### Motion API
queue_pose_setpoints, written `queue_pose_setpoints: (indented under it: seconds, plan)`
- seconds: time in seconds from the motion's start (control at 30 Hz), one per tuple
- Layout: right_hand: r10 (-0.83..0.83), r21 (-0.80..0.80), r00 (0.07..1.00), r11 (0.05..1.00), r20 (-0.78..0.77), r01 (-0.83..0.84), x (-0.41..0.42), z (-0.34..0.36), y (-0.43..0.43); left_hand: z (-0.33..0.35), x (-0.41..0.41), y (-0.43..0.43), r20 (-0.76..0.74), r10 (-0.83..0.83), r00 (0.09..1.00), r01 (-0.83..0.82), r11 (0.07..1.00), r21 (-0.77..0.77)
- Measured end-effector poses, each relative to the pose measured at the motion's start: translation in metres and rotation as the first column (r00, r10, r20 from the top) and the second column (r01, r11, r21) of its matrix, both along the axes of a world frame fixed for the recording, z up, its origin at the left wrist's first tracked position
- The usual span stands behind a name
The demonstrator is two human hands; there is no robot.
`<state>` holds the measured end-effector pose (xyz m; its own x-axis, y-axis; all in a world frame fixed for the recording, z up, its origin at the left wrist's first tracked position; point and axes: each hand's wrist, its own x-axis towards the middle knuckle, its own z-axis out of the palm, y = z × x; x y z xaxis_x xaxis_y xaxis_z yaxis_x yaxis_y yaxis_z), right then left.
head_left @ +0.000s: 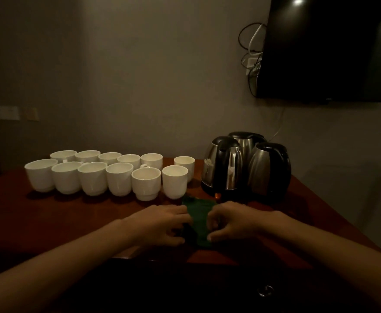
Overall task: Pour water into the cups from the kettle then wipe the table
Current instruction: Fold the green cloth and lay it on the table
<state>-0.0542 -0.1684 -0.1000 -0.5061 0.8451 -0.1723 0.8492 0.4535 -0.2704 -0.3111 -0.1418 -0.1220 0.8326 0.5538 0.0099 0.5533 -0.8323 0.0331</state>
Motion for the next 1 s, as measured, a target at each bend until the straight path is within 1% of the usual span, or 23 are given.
queue_pose_setpoints:
  seconds: [0.07, 0.13, 0.23, 0.3, 0.4, 0.47, 0.57, 0.67, 0.8, 0.87, 1.0]
  plan:
    - [-0.011, -0.004, 1.000, 1.000, 0.014, 0.011, 0.002, 0.008, -0.012, -0.004, -0.006, 0.000, -0.029, -0.091, 0.995, 0.095, 0.983, 0.159]
    - [0.033, 0.000, 0.996, 0.999, 0.079, -0.033, 0.003, 0.012, -0.019, -0.008, -0.009, 0.001, -0.078, -0.149, 0.986, 0.164, 0.950, 0.264]
    - [0.081, 0.066, 0.983, 0.993, 0.162, -0.093, 0.002, 0.015, -0.018, -0.006, -0.004, 0.000, -0.102, -0.133, 0.986, 0.156, 0.949, 0.275]
    - [0.082, 0.082, 0.981, 0.992, 0.177, -0.098, 0.001, 0.015, -0.015, 0.000, 0.001, -0.001, -0.076, -0.114, 0.991, 0.127, 0.972, 0.199]
    - [0.102, 0.051, 0.985, 0.993, 0.141, -0.110, 0.001, 0.014, -0.008, 0.006, 0.004, 0.003, 0.012, -0.040, 0.999, 0.040, 0.999, -0.008]
    - [0.084, 0.010, 0.993, 0.996, 0.084, -0.085, 0.003, 0.013, -0.006, 0.006, 0.005, 0.006, 0.069, 0.023, 0.997, -0.014, 0.991, -0.130]
    - [0.061, -0.054, 0.998, 0.997, -0.015, -0.062, 0.008, 0.012, -0.005, 0.005, 0.004, 0.011, 0.127, 0.084, 0.988, -0.050, 0.966, -0.252]
    - [0.030, -0.091, 0.998, 0.995, -0.062, -0.036, 0.011, 0.011, -0.006, 0.003, 0.003, 0.012, 0.166, 0.113, 0.980, -0.058, 0.950, -0.307]
    - [0.019, -0.096, 0.996, 0.995, -0.090, -0.028, 0.015, 0.010, -0.008, 0.004, 0.004, 0.012, 0.208, 0.148, 0.967, -0.072, 0.939, -0.336]
    - [0.008, -0.095, 0.993, 0.995, -0.114, -0.019, 0.018, 0.008, -0.008, 0.003, 0.004, 0.012, 0.258, 0.179, 0.949, -0.073, 0.925, -0.372]
    - [-0.080, -0.134, 0.966, 0.990, -0.247, 0.048, 0.024, 0.004, -0.011, -0.003, 0.000, 0.009, 0.364, 0.283, 0.888, -0.080, 0.872, -0.483]
